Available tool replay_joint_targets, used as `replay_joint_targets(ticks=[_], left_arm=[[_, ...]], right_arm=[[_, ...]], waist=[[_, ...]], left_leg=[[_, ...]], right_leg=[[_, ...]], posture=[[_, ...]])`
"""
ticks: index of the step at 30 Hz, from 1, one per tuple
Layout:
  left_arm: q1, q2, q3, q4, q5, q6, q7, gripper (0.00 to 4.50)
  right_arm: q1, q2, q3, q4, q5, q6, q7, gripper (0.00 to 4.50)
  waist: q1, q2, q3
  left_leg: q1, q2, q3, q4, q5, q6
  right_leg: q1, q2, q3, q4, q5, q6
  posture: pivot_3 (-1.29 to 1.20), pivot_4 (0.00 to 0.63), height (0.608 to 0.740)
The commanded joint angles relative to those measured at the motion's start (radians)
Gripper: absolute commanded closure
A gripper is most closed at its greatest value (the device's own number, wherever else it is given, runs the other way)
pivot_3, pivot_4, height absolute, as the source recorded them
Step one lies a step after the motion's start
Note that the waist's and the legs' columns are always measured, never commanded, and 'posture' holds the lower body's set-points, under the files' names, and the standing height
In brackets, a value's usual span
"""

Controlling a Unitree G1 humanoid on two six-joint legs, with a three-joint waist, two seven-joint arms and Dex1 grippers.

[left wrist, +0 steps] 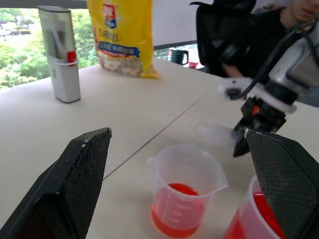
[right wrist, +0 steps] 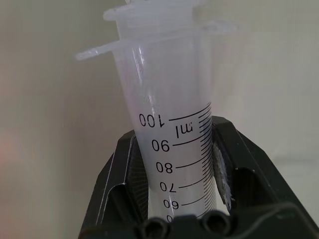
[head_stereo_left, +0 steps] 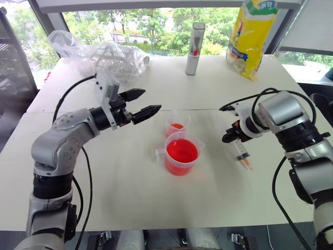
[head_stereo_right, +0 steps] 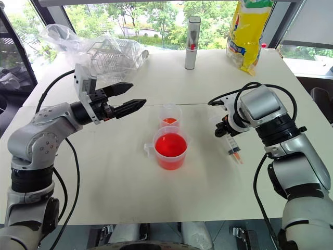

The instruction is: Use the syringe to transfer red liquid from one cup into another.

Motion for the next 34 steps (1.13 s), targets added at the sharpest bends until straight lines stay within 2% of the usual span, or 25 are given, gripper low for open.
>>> replay_joint_targets(ticks=[1,6,12,13,17,22,25,29,31,34], left_arm=[[0.022,0.033,0.008,-0.062,-0.025,-0.008,-0.024,0.08],[0.035,0.041,-0.004,-0.075,-0.029,-0.009,-0.018,0.08],[0.032,0.042,-0.009,-0.073,-0.037,-0.007,-0.016,0.0],[0.032,0.043,-0.009,-0.073,-0.037,-0.007,-0.017,0.0],[0.038,0.063,0.004,-0.075,-0.042,0.001,-0.024,0.0],[0.092,0.138,0.044,-0.101,-0.062,0.018,-0.041,0.0],[0.132,0.185,0.065,-0.123,-0.081,0.028,-0.06,0.0],[0.17,0.23,0.09,-0.146,-0.107,0.037,-0.077,0.0],[0.183,0.253,0.103,-0.158,-0.128,0.047,-0.085,0.0],[0.186,0.272,0.108,-0.163,-0.15,0.06,-0.088,0.0]], right_arm=[[0.007,-0.006,-0.021,-0.039,-0.004,0.007,-0.039,3.12],[0.02,0.022,-0.06,-0.012,-0.018,0.0,-0.088,3.12],[0.032,0.021,-0.084,-0.021,-0.006,-0.008,-0.101,0.15],[0.033,0.019,-0.087,-0.026,-0.002,-0.007,-0.099,0.02],[0.024,-0.064,-0.101,-0.139,0.029,-0.067,-0.037,0.02],[0.038,-0.239,-0.19,-0.326,0.056,-0.367,0.137,0.02],[0.177,-0.29,-0.375,-0.469,0.152,-0.611,0.305,0.02],[0.391,-0.344,-0.525,-0.591,0.201,-0.747,0.417,0.02],[0.47,-0.339,-0.605,-0.628,0.249,-0.756,0.435,0.02],[0.527,-0.324,-0.658,-0.646,0.26,-0.788,0.415,0.02]], waist=[[0.0,0.0,0.0],[0.003,-0.001,-0.001],[0.003,-0.001,-0.001],[0.002,-0.001,-0.001],[0.003,0.0,0.0],[0.002,0.0,0.0],[0.002,-0.002,0.0],[0.007,-0.002,0.0],[0.006,-0.002,0.0],[0.005,-0.002,0.0]], left_leg=[[0.0,0.0,0.0,0.0,0.0,0.0],[0.0,-0.001,-0.001,0.0,0.0,0.0],[0.0,-0.001,0.0,0.0,0.0,0.0],[0.0,-0.001,0.0,0.0,0.0,0.0],[0.0,-0.001,-0.001,0.0,0.0,0.0],[0.0,-0.001,-0.001,-0.002,0.0,0.0],[0.001,0.0,-0.001,-0.002,0.0,0.0],[0.002,0.001,-0.003,-0.003,0.0,0.0],[0.002,0.001,-0.003,-0.001,0.0,0.0],[0.002,0.001,-0.002,0.0,0.0,0.0]], right_leg=[[0.0,0.0,0.0,0.0,0.0,0.0],[0.001,0.001,-0.001,0.0,0.0,0.0],[0.001,0.001,-0.001,0.0,0.0,0.0],[0.001,0.001,-0.001,0.0,0.0,0.0],[0.001,0.001,-0.001,0.0,0.0,0.0],[0.0,0.001,-0.001,-0.002,0.0,0.0],[0.001,0.001,-0.002,-0.004,0.0,0.0],[0.006,0.0,-0.005,-0.007,0.0,0.0],[0.006,-0.001,-0.004,-0.006,0.0,0.0],[0.007,-0.001,-0.004,-0.007,0.0,0.001]], posture=[[0.0,0.15,0.74],[0.0,0.15,0.74],[0.0,0.15,0.74],[0.0,0.15,0.74],[0.0,0.15,0.74],[0.0,0.15,0.74],[0.0,0.15,0.74],[0.0,0.15,0.74],[0.0,0.15,0.74],[0.0,0.15,0.74]])
